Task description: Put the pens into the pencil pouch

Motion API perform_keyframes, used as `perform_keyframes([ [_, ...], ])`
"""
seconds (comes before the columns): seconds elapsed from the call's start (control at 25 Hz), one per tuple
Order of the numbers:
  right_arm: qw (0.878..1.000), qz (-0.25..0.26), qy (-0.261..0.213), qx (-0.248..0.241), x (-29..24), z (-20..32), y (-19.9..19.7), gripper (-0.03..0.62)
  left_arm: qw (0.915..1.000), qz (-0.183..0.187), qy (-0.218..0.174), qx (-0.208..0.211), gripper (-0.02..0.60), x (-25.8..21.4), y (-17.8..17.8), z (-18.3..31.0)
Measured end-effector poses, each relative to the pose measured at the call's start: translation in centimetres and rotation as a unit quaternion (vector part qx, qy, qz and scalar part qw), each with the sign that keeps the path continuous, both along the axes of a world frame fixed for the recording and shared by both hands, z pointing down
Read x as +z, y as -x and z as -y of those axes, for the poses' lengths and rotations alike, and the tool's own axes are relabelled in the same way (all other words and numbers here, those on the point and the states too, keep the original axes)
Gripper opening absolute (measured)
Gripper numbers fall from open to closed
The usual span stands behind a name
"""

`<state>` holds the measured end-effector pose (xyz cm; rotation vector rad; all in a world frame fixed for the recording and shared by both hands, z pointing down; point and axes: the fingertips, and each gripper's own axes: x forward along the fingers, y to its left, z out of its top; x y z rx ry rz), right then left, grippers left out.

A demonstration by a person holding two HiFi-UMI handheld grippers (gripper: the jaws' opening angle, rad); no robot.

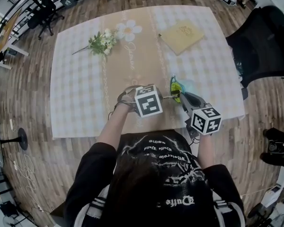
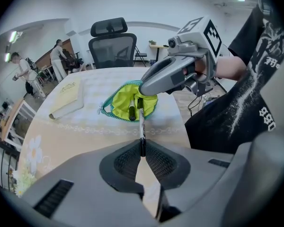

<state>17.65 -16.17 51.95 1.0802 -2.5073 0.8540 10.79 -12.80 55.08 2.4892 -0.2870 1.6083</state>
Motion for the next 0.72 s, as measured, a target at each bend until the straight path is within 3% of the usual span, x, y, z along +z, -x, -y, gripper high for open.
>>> perform_keyframes([
  [0.48, 1.0, 0.001, -0.001, -0.014, 0.0, -0.8, 0.5, 0.031, 0.9998, -0.002, -0.001, -0.022, 0.051, 0.2, -1.5, 0.9],
  [0.72, 0.999, 0.013, -0.006, -0.038, -0.5, -1.4, 2.2, 0.031, 0.9988, -0.034, 0.01, -0.035, 0.051, 0.1, -3.0, 0.8],
])
